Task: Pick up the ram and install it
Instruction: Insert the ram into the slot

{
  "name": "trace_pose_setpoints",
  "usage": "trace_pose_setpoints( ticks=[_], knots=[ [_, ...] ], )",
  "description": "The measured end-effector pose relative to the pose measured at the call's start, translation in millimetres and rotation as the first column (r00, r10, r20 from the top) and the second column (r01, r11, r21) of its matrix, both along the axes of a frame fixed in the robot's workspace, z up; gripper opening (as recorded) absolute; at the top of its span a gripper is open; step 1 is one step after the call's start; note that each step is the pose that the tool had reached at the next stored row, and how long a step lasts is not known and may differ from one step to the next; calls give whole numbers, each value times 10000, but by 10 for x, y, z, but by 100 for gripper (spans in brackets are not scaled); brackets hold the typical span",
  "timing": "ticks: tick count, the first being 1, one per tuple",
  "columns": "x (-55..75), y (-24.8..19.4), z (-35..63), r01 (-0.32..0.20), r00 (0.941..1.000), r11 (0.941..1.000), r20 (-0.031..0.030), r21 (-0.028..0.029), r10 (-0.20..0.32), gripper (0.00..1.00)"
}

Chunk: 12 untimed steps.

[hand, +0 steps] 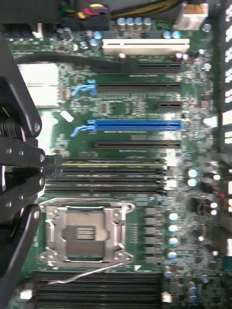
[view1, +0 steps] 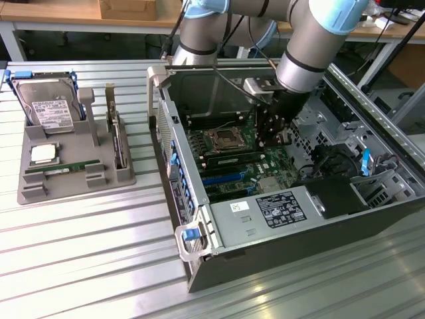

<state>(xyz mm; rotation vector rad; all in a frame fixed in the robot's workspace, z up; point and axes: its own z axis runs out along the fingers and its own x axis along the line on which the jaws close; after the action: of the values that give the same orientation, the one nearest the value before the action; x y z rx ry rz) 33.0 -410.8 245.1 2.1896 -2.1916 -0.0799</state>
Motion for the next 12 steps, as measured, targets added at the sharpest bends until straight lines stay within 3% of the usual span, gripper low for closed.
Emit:
trace_pose_setpoints(
  ticks=[1, 4, 6, 9, 12],
  knots=[
    [162, -2, -1, 1, 9999, 10000, -126, 0, -1, 10],
    [417, -3, -2, 1, 9996, 10000, -292, -1, -1, 10],
    [527, -6, 21, 1, 9995, 10000, -307, -3, -1, 10],
    [553, -6, 142, 1, 9995, 10000, -306, -2, -1, 10],
    [570, -6, 406, 2, 9995, 10000, -306, -1, -2, 10]
  ],
)
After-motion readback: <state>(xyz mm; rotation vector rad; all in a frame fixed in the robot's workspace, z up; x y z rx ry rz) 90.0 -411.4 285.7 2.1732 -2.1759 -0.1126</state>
